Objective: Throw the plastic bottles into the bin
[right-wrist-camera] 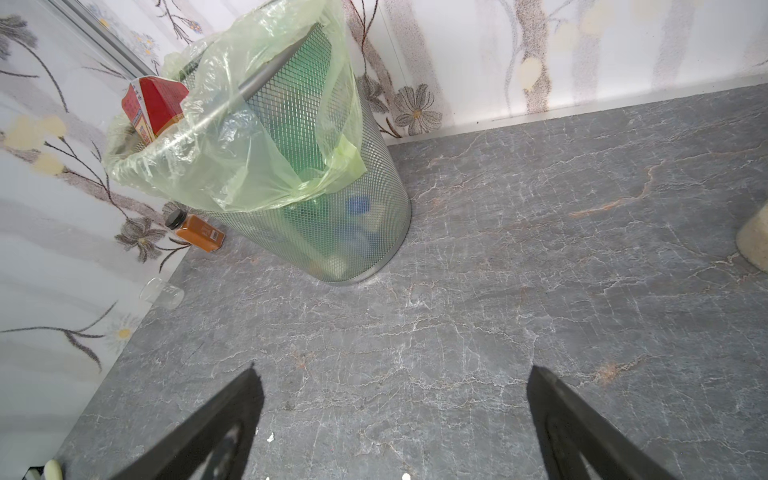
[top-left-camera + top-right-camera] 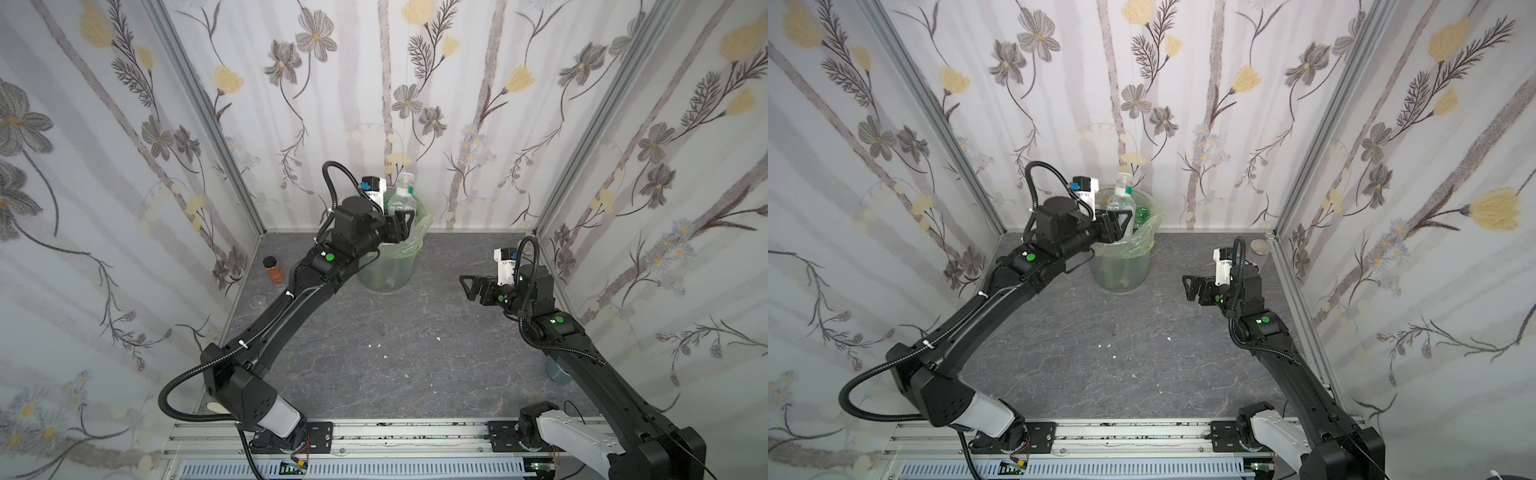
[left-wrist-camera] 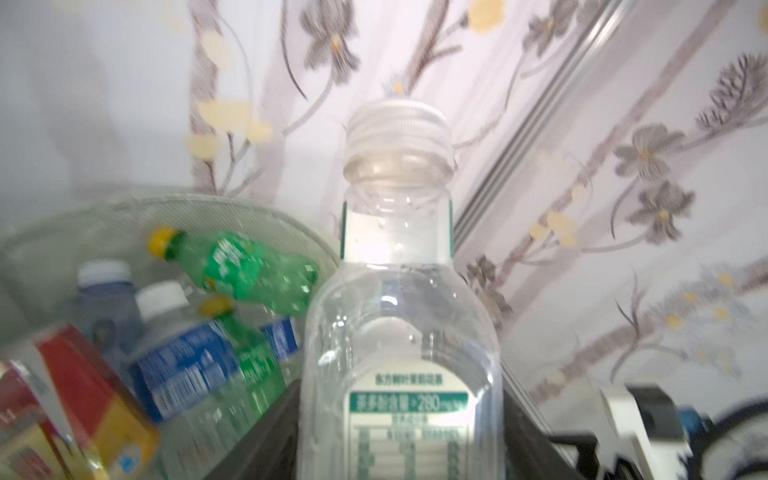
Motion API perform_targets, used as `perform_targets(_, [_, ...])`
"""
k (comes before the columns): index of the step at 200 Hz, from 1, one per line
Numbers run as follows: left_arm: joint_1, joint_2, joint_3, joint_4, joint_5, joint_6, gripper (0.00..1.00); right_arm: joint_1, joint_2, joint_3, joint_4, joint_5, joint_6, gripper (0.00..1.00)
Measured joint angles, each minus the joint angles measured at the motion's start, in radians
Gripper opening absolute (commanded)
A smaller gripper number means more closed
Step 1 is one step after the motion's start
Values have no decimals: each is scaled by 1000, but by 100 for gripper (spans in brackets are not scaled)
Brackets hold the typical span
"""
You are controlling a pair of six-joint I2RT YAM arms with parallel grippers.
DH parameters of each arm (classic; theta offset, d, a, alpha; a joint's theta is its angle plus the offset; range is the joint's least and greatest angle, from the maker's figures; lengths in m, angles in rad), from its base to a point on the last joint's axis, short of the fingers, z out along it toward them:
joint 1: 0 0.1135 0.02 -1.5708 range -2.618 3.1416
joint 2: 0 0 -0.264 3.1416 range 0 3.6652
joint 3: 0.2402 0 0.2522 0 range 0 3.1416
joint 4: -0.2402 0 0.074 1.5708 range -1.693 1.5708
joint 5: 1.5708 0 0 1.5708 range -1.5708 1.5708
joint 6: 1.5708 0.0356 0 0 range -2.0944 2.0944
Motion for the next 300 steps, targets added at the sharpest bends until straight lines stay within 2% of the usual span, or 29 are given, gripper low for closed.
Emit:
perform_targets(24, [43, 86, 130, -39, 35, -8, 100, 0, -24, -12, -1, -13, 6, 100])
perform_targets(57, [40, 33, 70, -53, 87, 0, 100, -2, -61, -51, 1, -9, 10, 100])
perform_targets(101, [47, -179, -162, -76, 24, 40, 100, -7, -37, -49, 3, -1, 10, 100])
perform_targets(144, [106, -451, -492, -67, -146, 99, 100, -45, -22, -27, 5, 24, -6, 100])
perform_targets(178, [186, -586, -776, -40, -298, 122, 100, -102, -1, -11, 9, 71, -35, 100])
perform_targets(213, [266, -661, -1110, 153, -422, 130, 100, -167, 16, -38, 90, 193, -94, 100])
perform_targets(245, [299, -644, -1381, 495, -476, 165, 100, -209, 61, -188, 291, 318, -159, 100])
perform_targets(277, [338, -520, -1445, 752, -478, 239, 100, -241, 120, -407, 618, 361, -215, 100])
perform_targets(300, [374, -414, -1485, 940, -456, 282, 100, -253, 195, -484, 826, 372, -239, 100])
